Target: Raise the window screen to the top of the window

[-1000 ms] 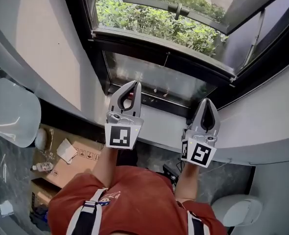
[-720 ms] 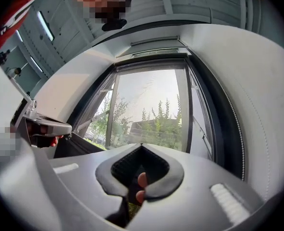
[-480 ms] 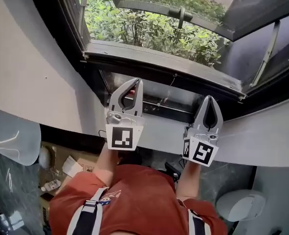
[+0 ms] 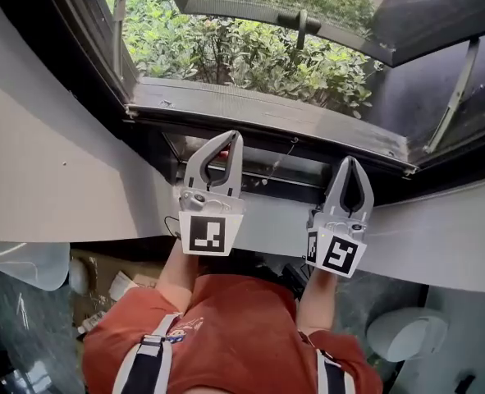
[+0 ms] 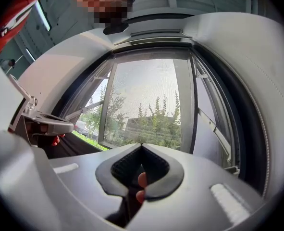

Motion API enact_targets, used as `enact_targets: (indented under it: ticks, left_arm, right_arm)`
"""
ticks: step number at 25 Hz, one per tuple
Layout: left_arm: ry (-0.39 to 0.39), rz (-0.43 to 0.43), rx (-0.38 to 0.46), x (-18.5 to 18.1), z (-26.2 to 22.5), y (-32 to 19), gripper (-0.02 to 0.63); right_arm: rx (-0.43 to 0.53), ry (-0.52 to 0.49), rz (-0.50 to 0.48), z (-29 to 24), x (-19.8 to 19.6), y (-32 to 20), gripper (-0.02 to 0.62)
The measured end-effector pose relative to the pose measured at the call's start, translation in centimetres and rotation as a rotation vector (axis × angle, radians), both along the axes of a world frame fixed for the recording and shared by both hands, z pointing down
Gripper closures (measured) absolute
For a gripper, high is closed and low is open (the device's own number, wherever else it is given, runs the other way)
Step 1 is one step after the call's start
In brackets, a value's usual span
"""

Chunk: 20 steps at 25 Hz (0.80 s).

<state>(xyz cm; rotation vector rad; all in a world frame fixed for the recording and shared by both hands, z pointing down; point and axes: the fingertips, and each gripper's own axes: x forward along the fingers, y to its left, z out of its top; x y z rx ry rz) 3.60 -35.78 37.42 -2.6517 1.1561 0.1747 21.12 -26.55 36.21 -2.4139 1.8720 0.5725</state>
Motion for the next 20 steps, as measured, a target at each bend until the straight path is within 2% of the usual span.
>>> enact_targets:
  ticks: [14, 17, 20]
  left_arm:
    - [-0.004, -0.061, 0.014, 1.8, -0.5, -0.7, 0.6]
    - [-0.042, -0.066, 0.02, 2.1, -0.3, -0.9, 0.6]
    - [-0.122, -0.037, 0.057, 2.8, 0.0, -0.6, 0.598]
  right_arm:
    - [0.012, -0.003, -0.048, 0.3, 3.4, -0.5, 0.586]
    - [0.012, 0.009, -0.061, 0.1, 3.6, -0.5, 0.586]
    - [-0.025, 0.054, -0.098, 0.7, 3.4, -0.6, 0.586]
